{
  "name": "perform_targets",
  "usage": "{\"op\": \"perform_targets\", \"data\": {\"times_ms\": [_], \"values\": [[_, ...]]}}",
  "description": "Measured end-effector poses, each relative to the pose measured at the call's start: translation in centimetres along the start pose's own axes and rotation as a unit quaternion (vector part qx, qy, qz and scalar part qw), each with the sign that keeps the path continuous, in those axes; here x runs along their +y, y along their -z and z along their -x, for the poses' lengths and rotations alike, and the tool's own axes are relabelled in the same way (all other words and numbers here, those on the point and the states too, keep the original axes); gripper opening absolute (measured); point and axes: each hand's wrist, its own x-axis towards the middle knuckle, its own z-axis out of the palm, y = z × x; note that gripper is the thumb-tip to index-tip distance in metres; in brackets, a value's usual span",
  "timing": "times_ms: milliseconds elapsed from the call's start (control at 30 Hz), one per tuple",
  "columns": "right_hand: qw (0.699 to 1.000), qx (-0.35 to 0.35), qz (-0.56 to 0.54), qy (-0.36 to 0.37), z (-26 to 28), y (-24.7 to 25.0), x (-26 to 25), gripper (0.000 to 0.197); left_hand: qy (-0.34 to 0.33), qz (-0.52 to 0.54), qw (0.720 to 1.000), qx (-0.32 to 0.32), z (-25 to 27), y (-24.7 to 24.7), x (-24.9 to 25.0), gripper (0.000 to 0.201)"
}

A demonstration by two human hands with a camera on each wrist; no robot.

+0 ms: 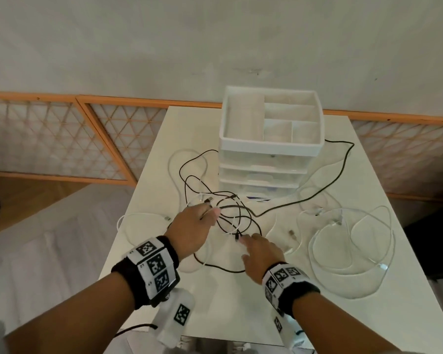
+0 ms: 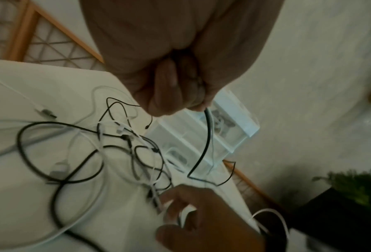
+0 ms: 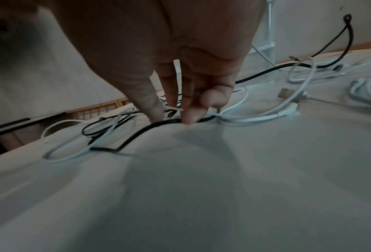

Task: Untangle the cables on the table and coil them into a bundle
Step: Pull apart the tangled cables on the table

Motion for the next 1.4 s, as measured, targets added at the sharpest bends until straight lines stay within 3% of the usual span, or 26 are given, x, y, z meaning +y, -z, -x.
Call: {"op": "perform_targets", "data": {"times_ms": [67,167,300,400,500,567,667,800,933,1067,1167,1267,1333,1400], "values": [[1.0,0.024,0.004,0.002,-0.3,1.5,-1.2,0.019,-0.015,0.085,0.996,0.002,-0.4,0.9,0.7,0.036],[0.989,0.103,-0.063,0.082,0.4,6.1,-3.2,0.017,-0.049,0.138,0.989,-0.007,-1.3,1.8,1.6,0.032],[0.934,0.254,-0.186,0.167,3.1,14.8,-5.4,0.015,-0.061,0.169,0.982,-0.056,-2.3,1.3,2.3,0.033],[0.891,0.351,-0.264,0.117,4.1,19.8,-4.0,0.012,-0.041,0.111,0.992,-0.036,-3.2,1.3,0.4,0.034],[0.826,0.443,-0.348,0.037,4.3,22.8,-0.3,0.01,0.007,0.022,0.999,-0.022,-3.5,2.5,-2.8,0.035],[0.794,0.479,-0.374,-0.007,4.4,23.8,1.6,0.015,0.044,0.034,0.998,-0.026,-3.8,3.4,-4.1,0.035],[0.782,0.502,-0.368,-0.042,4.1,24.7,2.8,0.018,0.089,0.082,0.991,-0.058,-3.9,4.6,-4.2,0.03],[0.774,0.532,-0.339,-0.061,2.5,26.4,4.1,0.018,0.047,-0.001,0.996,-0.081,-3.6,5.3,-4.0,0.037],[0.769,0.553,-0.307,-0.09,0.3,27.6,5.5,0.017,0.033,-0.054,0.993,-0.098,-3.2,5.1,-3.5,0.039],[0.782,0.554,-0.26,-0.119,-0.3,26.9,6.4,0.019,0.03,-0.01,0.998,-0.061,-3.5,4.7,-3.0,0.041],[0.857,0.434,-0.23,-0.154,-0.4,24.1,7.6,0.029,0.045,0.06,0.996,-0.044,-3.4,4.6,-1.9,0.043],[0.921,0.299,-0.16,-0.194,0.2,19.7,7.7,0.059,0.075,0.172,0.981,-0.042,-3.1,4.5,-0.1,0.039],[0.934,0.292,-0.148,-0.146,1.0,16.9,5.9,0.062,0.056,0.195,0.978,-0.052,-3.0,4.2,1.2,0.038],[0.938,0.29,-0.191,-0.011,1.7,14.4,2.8,0.053,0.034,0.204,0.976,-0.071,-2.8,3.7,2.7,0.037]]}}
